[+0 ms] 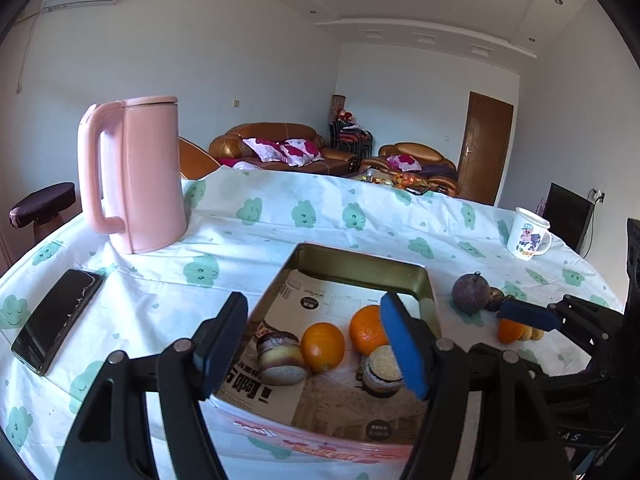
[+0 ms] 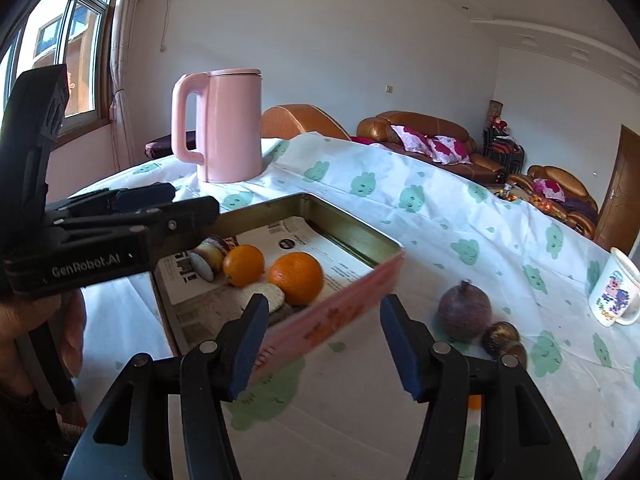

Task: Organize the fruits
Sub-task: 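Move both open tools back to the remaining fruit, then grasp an orange with the left tool while the right grasps a yellow round fruit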

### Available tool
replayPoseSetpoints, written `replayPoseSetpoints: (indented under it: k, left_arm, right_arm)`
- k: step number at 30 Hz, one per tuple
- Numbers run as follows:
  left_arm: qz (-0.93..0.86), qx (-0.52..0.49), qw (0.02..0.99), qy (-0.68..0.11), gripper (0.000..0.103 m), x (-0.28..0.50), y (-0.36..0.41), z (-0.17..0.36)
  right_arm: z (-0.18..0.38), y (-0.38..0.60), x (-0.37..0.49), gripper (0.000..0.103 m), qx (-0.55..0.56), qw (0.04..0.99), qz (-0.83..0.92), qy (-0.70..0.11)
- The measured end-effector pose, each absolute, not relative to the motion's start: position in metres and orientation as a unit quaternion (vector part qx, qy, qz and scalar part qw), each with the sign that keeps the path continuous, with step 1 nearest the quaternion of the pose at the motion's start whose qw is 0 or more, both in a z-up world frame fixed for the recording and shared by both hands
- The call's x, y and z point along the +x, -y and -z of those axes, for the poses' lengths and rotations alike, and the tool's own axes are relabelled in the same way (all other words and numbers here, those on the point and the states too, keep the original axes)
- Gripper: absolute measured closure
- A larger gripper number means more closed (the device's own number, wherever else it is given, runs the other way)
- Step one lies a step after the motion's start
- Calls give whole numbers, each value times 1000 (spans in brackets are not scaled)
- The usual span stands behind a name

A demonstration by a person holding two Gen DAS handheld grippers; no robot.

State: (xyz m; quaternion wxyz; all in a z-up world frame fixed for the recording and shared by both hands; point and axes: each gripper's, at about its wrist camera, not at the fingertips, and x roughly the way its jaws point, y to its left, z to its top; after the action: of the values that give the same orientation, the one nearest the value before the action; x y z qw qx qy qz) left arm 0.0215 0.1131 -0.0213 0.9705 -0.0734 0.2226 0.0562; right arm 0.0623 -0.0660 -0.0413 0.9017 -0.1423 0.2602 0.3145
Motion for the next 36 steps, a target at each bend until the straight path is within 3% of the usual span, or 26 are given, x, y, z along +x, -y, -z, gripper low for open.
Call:
replayPoseSetpoints:
  k: [3,13,18,27,31,34,36]
  left_arm:
    - [-30,-68,974,-216,21,24,-90,17]
    - [76,-15,965,-251,21,64,5,18]
    - [99,-12,954,-283,21,89,31,27]
    - [127,21,935,-331,21,110,61,46]
    - [139,24,924,-356,29,121,70,52]
    - [154,23,908,-388,46,132,75,61]
    - [160,11,903,-398,48,137,74,63]
  right_arm:
    - [43,117,79,43,-116,916,-261,-282]
    - [58,194,121,44,-55,911,-203,-356]
    - [70,194,127,56,-42,895,-224,-385]
    - [75,210,132,64,10,887,-235,-399]
    - [76,206,132,64,-2,884,-231,-405]
    - [80,208,138,69,6,877,-235,-418]
    - [80,207,137,70,2,878,-235,-417]
